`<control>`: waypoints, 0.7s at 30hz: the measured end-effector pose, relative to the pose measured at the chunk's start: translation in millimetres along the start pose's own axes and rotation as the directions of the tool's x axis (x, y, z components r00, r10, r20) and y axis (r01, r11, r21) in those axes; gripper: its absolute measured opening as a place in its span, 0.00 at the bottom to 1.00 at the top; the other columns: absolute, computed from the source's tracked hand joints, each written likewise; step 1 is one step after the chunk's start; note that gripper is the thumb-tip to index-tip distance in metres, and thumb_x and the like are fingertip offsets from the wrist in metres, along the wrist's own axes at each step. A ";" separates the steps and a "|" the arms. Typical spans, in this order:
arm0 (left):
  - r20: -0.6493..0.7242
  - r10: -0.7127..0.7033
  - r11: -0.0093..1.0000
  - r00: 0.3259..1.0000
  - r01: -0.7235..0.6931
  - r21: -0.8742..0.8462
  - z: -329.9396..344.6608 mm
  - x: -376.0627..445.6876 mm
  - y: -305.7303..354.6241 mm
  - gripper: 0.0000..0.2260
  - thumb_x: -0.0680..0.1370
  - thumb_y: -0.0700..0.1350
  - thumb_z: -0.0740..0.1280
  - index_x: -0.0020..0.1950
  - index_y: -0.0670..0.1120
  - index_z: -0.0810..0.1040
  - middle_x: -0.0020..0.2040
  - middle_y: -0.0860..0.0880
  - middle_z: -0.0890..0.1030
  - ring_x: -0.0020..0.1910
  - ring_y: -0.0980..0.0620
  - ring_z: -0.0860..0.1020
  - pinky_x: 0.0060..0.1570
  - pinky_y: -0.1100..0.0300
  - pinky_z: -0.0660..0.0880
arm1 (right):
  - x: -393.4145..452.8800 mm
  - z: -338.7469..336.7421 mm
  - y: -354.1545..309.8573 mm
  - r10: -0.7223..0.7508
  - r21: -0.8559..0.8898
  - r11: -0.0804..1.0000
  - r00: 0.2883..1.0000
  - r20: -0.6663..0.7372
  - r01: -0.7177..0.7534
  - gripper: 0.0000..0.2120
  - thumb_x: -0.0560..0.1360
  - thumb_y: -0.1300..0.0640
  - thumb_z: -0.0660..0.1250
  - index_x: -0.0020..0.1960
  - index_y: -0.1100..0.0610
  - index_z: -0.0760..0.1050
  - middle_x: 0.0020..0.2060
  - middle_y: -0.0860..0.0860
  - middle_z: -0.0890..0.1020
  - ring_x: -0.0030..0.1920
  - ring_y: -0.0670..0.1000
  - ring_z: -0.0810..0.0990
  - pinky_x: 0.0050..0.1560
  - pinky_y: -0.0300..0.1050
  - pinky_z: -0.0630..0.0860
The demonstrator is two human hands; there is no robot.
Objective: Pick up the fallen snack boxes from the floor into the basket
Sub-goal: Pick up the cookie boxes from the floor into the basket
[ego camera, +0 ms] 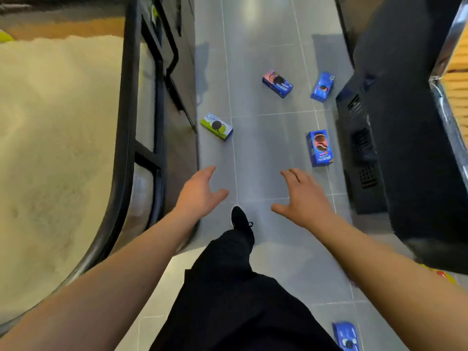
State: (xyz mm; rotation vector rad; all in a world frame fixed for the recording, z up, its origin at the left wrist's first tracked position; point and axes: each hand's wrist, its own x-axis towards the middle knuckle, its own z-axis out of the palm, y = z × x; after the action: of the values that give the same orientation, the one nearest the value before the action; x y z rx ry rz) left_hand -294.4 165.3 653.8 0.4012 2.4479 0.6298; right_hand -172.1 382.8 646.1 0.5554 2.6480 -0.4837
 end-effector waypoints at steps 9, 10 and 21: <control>-0.041 -0.119 0.991 0.992 0.116 -0.068 -73.0 153.5 18.9 0.33 0.74 0.52 0.70 0.76 0.45 0.62 0.74 0.47 0.66 0.73 0.49 0.64 0.70 0.58 0.60 | 172.4 -65.2 -32.4 -0.063 0.042 0.997 0.995 0.079 0.059 0.44 0.70 0.40 0.71 0.78 0.55 0.56 0.75 0.54 0.62 0.74 0.56 0.61 0.73 0.52 0.62; -0.043 -0.133 0.988 0.990 0.130 -0.081 -76.0 167.6 23.0 0.33 0.74 0.52 0.70 0.76 0.45 0.62 0.74 0.47 0.66 0.73 0.49 0.64 0.70 0.58 0.60 | 188.7 -71.2 -34.5 -0.066 0.045 0.997 0.994 0.086 0.063 0.44 0.70 0.40 0.71 0.78 0.55 0.56 0.76 0.53 0.62 0.74 0.56 0.61 0.73 0.51 0.62; -0.053 -0.239 0.970 0.969 0.236 -0.065 -84.6 328.0 72.6 0.32 0.75 0.52 0.70 0.75 0.46 0.63 0.74 0.46 0.67 0.72 0.48 0.65 0.69 0.56 0.61 | 370.8 -114.5 -10.9 -0.119 0.091 0.990 0.982 0.144 0.106 0.43 0.69 0.41 0.73 0.77 0.54 0.59 0.74 0.53 0.63 0.73 0.57 0.62 0.72 0.51 0.63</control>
State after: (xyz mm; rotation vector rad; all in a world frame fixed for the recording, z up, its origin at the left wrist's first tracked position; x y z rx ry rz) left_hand -593.9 332.0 603.3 0.0632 2.4783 0.6151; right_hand -524.8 533.5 585.6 0.3791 2.5342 -0.6460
